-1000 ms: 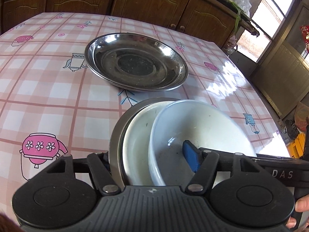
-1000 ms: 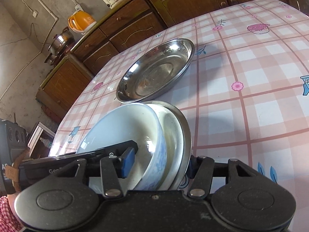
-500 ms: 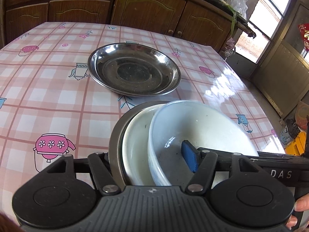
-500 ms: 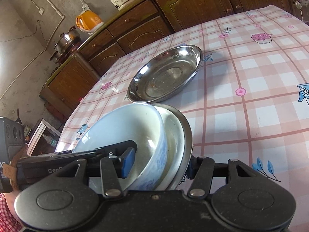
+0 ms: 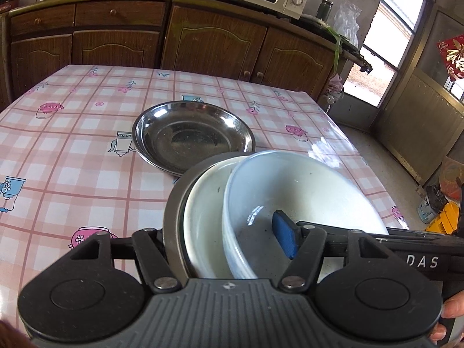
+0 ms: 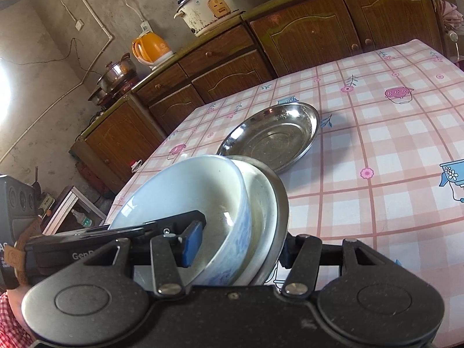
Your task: Organize plates and bowls
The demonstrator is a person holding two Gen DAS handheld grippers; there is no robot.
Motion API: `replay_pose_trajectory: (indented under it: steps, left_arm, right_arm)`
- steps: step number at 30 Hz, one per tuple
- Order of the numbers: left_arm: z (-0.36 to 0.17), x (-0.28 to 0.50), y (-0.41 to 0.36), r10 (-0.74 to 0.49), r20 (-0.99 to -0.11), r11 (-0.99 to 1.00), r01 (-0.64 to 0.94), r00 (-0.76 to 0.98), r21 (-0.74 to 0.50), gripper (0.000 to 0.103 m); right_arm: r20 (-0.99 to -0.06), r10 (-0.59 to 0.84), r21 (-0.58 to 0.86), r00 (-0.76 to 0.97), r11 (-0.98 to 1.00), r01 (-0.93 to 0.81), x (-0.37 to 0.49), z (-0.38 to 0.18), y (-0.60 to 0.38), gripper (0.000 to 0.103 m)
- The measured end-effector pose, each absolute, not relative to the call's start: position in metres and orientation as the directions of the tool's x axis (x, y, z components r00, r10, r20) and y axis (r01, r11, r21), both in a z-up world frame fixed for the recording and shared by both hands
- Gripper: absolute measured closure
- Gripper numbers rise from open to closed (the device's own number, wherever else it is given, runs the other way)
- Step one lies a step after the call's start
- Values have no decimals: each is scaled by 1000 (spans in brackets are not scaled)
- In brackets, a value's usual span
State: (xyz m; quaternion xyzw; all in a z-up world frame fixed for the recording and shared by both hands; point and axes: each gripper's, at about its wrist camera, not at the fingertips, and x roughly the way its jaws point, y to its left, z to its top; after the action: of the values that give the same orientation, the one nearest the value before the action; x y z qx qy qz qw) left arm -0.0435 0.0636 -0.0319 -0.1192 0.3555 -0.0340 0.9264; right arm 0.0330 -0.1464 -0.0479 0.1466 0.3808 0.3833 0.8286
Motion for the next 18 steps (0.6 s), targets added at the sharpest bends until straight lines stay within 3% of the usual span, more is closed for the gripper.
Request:
replay_pose_trajectory:
  steps: [18]
  left_arm:
    - [-10, -52, 64, -139, -612, 971, -13, 779, -238, 37]
  right_arm:
    - [-485, 756, 516, 440, 653, -554, 27, -21, -146, 38]
